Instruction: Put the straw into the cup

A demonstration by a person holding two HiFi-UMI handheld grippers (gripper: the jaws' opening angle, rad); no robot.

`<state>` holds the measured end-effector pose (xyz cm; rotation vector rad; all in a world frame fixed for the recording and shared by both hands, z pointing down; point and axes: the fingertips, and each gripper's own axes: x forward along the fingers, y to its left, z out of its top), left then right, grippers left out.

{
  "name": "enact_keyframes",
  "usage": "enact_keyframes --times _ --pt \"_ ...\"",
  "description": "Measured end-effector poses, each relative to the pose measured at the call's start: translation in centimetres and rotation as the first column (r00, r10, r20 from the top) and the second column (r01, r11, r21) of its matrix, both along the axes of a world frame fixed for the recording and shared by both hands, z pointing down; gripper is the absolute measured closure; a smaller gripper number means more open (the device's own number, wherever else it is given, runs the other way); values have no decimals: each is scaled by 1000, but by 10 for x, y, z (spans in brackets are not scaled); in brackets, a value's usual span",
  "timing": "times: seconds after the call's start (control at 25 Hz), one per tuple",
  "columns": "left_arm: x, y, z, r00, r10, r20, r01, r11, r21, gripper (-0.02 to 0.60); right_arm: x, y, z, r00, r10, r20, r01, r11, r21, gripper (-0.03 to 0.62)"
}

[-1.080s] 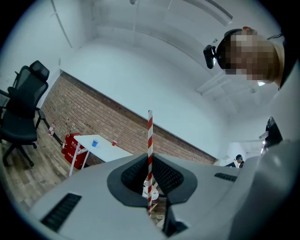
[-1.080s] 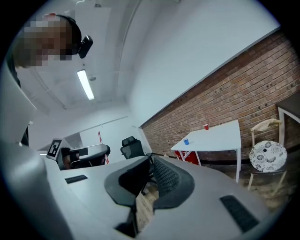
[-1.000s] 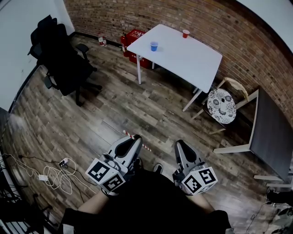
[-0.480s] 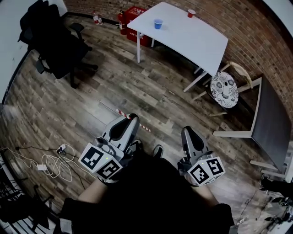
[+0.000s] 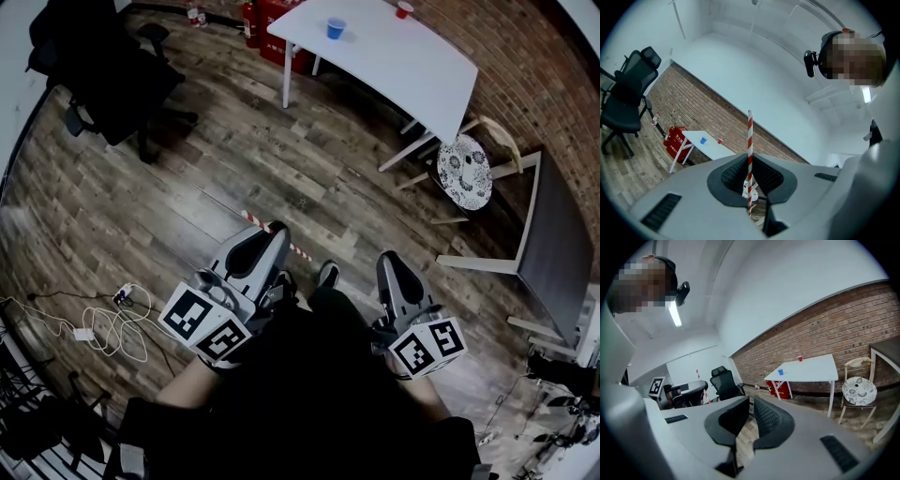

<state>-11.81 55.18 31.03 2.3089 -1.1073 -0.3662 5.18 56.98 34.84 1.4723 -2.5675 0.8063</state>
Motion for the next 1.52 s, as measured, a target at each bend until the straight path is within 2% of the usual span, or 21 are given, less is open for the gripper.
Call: enact_keyframes --times 0.24,0.52,0.76,1.04,1.28,1.52 --pt "5 -20 4 1000 6 8 -6 1000 -12 543 0 -20 8 1000 -7 13 7 1000 -24 543" --pt "17 -54 -5 999 -33 37 34 999 -9 543 4 -66 9 997 -62 45 63 998 -28 543" --pt "45 -94 -11 995 -63 74 64 998 -7 543 21 -117 10 990 -117 78 120 992 -36 543" --pt "88 -132 -20 987 -92 128 92 996 2 543 55 -166 8 980 -141 137 147 989 -32 543" --pt "115 -150 -35 976 -134 172 133 991 22 543 80 -196 -4 966 -172 192 175 985 0 543" --pt "135 -158 -40 971 -152 185 151 988 21 543 99 -212 -12 958 -176 227 179 984 8 543"
